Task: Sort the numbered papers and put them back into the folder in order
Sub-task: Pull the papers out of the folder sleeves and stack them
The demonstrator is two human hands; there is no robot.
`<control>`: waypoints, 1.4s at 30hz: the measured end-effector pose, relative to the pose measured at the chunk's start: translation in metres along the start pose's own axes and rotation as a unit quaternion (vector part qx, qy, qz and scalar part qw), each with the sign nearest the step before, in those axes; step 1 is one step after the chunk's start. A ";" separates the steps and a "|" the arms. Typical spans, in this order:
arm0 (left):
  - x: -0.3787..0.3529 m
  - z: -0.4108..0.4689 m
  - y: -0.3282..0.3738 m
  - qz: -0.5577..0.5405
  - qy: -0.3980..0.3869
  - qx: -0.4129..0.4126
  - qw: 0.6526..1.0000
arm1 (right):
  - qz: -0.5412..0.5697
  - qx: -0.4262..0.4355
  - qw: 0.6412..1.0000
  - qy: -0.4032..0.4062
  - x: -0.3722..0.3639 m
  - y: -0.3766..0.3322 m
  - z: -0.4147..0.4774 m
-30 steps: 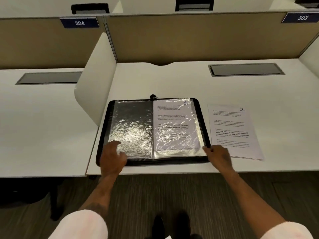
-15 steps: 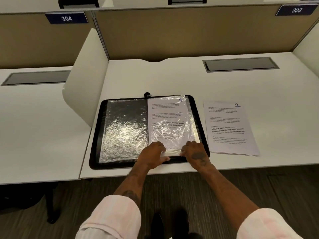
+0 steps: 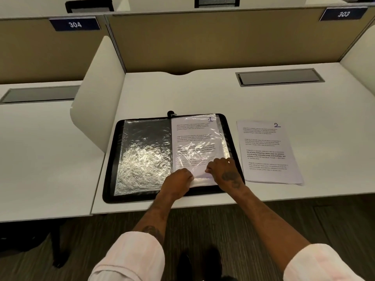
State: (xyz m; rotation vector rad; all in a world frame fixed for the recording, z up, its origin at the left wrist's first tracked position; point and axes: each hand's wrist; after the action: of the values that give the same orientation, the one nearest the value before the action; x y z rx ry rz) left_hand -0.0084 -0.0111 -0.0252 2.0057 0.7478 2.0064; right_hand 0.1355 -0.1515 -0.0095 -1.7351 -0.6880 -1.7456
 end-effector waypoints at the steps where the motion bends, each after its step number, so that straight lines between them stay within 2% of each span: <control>1: 0.000 0.000 0.000 -0.023 0.018 0.021 0.999 | 0.008 -0.001 1.000 0.010 0.000 -0.001 -0.002; 4: 0.002 0.002 -0.002 -0.071 0.069 0.071 0.993 | 0.040 0.022 0.997 0.056 -0.002 -0.001 -0.004; 7: 0.004 0.006 -0.005 -0.120 0.068 0.096 0.986 | 0.042 0.020 0.997 0.057 -0.003 0.001 -0.003; 9: 0.005 0.008 -0.008 -0.157 0.057 0.102 0.981 | 0.035 0.025 0.999 0.022 -0.004 0.004 -0.001; 12: 0.006 0.009 -0.011 -0.148 0.037 0.082 0.985 | 0.037 0.031 0.997 -0.058 0.003 0.002 0.001; 14: 0.008 0.010 -0.010 -0.128 0.020 0.069 0.989 | 0.028 0.029 0.997 -0.063 0.005 0.000 0.003; 15: 0.009 0.011 -0.009 -0.114 0.012 0.064 0.991 | 0.022 0.030 0.998 -0.049 0.006 -0.002 0.004; 18: 0.010 0.012 -0.005 -0.064 0.005 0.044 0.997 | 0.065 0.054 0.994 0.072 0.012 -0.008 0.002; 20: 0.009 0.011 -0.004 -0.059 0.021 0.042 0.997 | 0.128 0.113 0.976 0.133 0.012 -0.016 -0.008; 21: 0.008 0.010 -0.004 -0.066 0.030 0.045 0.996 | 0.147 0.152 0.968 0.132 0.010 -0.021 -0.015; 23: 0.006 0.007 -0.006 -0.075 0.048 0.048 0.995 | 0.141 0.210 0.963 0.091 -0.002 -0.031 -0.028; 24: 0.005 0.006 -0.007 -0.077 0.055 0.047 0.994 | 0.125 0.207 0.968 0.060 -0.012 -0.035 -0.033; 27: 0.007 0.002 -0.006 -0.044 0.065 0.024 0.997 | 0.035 0.099 0.990 -0.092 -0.027 -0.044 -0.037; 29: 0.008 -0.002 -0.002 0.014 0.035 -0.005 0.999 | 0.003 0.055 0.985 -0.163 -0.028 -0.046 -0.038; 30: 0.008 -0.004 0.000 0.047 0.012 -0.021 0.999 | -0.002 0.049 0.984 -0.174 -0.028 -0.048 -0.040; 33: 0.006 -0.007 0.000 0.128 -0.033 -0.069 0.989 | 0.001 0.035 0.990 -0.138 -0.026 -0.051 -0.050; 38: 0.001 -0.012 -0.001 0.167 -0.027 -0.095 0.981 | 0.002 0.016 0.995 -0.099 -0.041 -0.051 -0.089; 42: -0.004 -0.009 0.002 0.202 -0.011 -0.102 0.974 | 0.065 0.025 0.997 0.028 -0.043 -0.047 -0.109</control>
State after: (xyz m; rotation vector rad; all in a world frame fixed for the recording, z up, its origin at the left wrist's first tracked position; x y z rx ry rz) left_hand -0.0165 -0.0168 -0.0272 2.1822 0.1188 2.1564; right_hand 0.0251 -0.1946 -0.0529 -1.6520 -0.5763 -1.6673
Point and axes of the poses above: each hand's wrist, its own z-axis towards the middle knuckle, its own x-axis out of the back of the hand, y = z × x, and after that the axes turned 14 degrees about -x, right-handed
